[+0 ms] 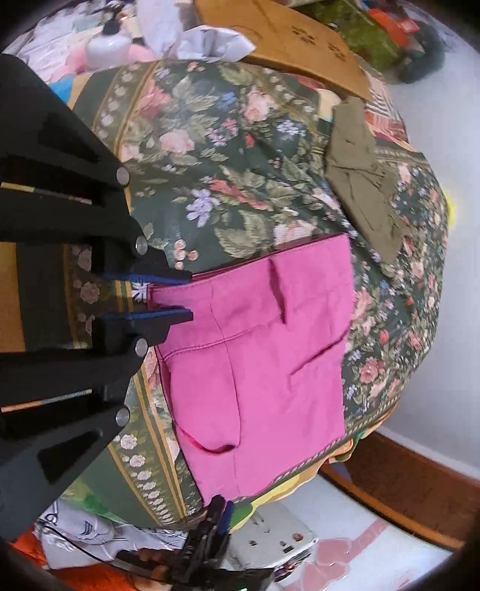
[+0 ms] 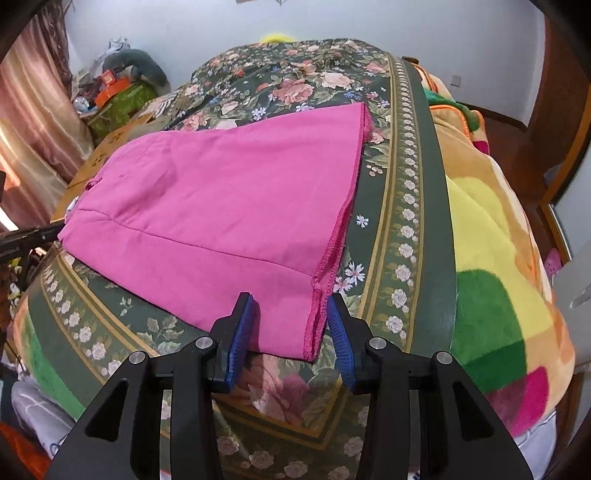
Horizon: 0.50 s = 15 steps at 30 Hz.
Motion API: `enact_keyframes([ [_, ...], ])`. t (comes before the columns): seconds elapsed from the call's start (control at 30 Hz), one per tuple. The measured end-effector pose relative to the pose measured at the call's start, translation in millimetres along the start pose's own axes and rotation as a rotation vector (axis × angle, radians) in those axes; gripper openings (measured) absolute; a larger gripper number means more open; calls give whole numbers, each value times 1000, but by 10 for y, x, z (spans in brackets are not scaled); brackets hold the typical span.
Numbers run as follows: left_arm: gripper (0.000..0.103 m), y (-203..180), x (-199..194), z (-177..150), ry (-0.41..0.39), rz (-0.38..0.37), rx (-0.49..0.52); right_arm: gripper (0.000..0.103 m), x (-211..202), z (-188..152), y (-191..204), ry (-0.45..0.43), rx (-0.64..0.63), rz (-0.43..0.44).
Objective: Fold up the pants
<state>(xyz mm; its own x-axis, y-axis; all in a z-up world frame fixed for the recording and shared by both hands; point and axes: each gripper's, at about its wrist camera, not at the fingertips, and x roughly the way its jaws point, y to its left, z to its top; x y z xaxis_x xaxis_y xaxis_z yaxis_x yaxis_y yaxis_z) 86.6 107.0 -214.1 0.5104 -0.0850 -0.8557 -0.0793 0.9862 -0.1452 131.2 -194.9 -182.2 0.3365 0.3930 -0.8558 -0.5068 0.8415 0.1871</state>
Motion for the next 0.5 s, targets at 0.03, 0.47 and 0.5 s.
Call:
enact_keyframes([
  [0.03, 32, 11, -48, 43, -10, 12, 7, 37, -28, 48, 3, 3, -11, -15],
  [0.47, 61, 307, 94, 944, -93, 69, -62, 48, -109, 859, -177, -133, -18, -64],
  [0.5, 61, 334, 161, 1001, -86, 71, -69, 48, -68, 916, -192, -135, -20, -66],
])
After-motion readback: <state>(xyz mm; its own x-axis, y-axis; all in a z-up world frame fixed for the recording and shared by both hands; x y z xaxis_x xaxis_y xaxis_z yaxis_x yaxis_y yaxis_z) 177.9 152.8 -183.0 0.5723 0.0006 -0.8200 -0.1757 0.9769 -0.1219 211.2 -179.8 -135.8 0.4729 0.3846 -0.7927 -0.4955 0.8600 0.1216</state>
